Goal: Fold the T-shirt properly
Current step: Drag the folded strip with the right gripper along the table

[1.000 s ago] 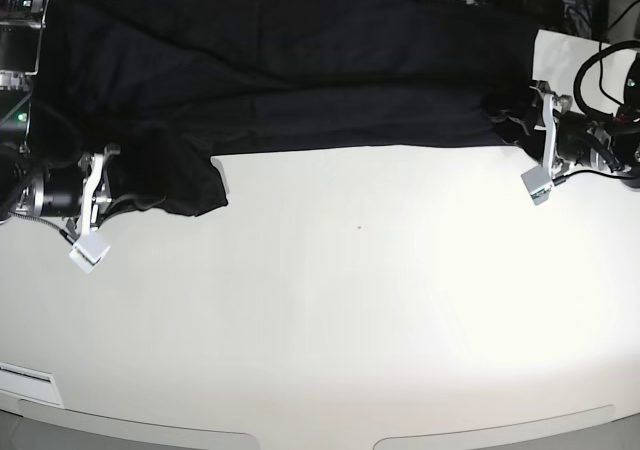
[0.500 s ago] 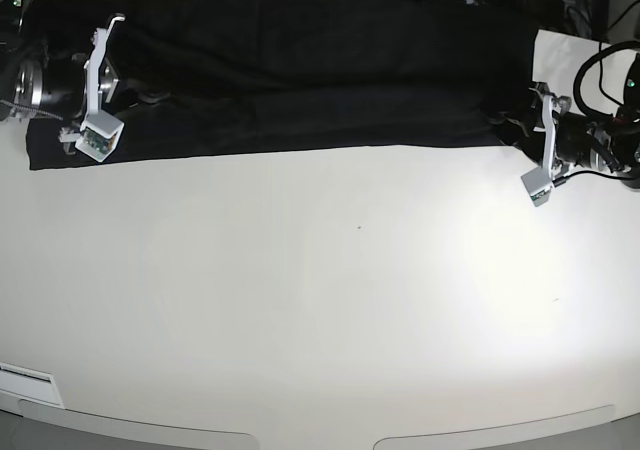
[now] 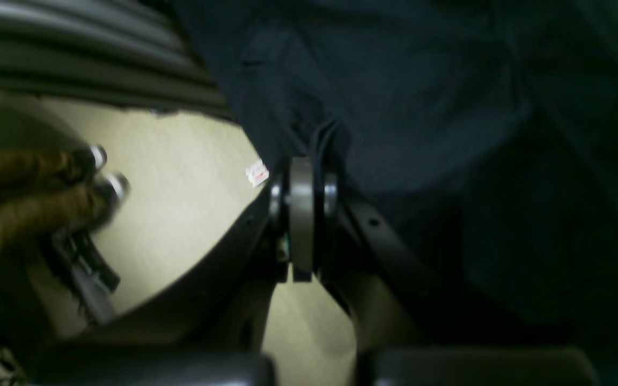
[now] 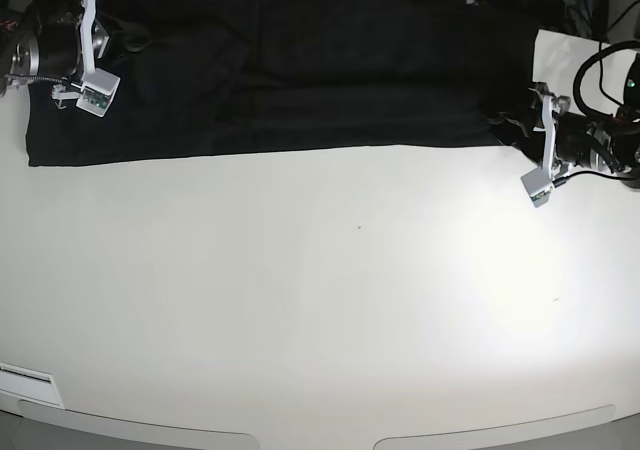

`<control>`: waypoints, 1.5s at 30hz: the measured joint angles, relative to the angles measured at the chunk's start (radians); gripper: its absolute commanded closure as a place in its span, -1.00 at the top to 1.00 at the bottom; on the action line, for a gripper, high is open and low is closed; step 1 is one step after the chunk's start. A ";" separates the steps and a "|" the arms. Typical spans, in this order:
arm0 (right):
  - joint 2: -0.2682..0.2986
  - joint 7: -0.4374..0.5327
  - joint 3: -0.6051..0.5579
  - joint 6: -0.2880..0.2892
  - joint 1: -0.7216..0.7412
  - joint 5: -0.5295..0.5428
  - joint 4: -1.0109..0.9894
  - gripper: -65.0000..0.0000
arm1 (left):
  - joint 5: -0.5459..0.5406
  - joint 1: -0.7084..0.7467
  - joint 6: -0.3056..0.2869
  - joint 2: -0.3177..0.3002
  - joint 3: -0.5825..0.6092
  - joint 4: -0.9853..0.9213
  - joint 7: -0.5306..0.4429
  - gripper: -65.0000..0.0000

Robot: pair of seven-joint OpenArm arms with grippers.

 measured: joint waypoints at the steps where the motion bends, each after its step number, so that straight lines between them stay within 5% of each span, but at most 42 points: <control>1: 0.010 0.000 0.000 0.000 -0.012 -0.016 0.000 -1.00 | 0.000 0.000 0.000 0.000 0.000 0.000 0.000 0.02; 16: 0.043 0.016 0.000 0.000 -0.053 -0.350 -0.124 -1.00 | 0.000 0.000 0.000 0.000 0.000 0.000 0.000 0.02; 21: 0.043 0.159 0.000 0.000 -0.056 -0.449 -0.185 -0.98 | 0.000 -0.012 0.000 0.000 0.000 0.000 0.002 0.02; 25: 0.043 0.150 0.000 0.000 -0.055 -0.442 -0.181 -0.12 | 0.000 -0.037 0.000 -0.007 -0.001 0.000 0.001 0.02; 28: 0.043 0.062 0.001 0.000 -0.053 -0.418 -0.124 0.06 | 0.010 -0.039 0.000 -0.045 -0.002 0.000 0.005 0.02; 33: 0.043 0.010 0.059 0.000 -0.053 -0.228 0.047 0.05 | 0.019 -0.045 0.000 -0.132 -0.053 0.013 0.008 0.02; 38: 0.043 0.003 0.204 -0.001 -0.053 -0.196 0.158 0.03 | 0.029 -0.087 0.003 -0.161 -0.198 0.017 0.002 0.02; 40: 0.030 0.088 0.262 -0.042 -0.053 -0.200 0.158 -0.28 | 0.086 -0.086 0.030 -0.158 -0.279 0.018 -0.030 0.02; 42: -0.037 0.171 0.282 -0.036 -0.045 -0.220 0.130 -0.98 | 0.138 -0.085 0.085 -0.145 -0.352 0.017 -0.055 0.02; 45: -0.142 0.262 0.254 0.011 -0.051 -0.290 0.023 -1.00 | 0.147 -0.089 0.130 -0.100 -0.423 0.018 -0.063 0.02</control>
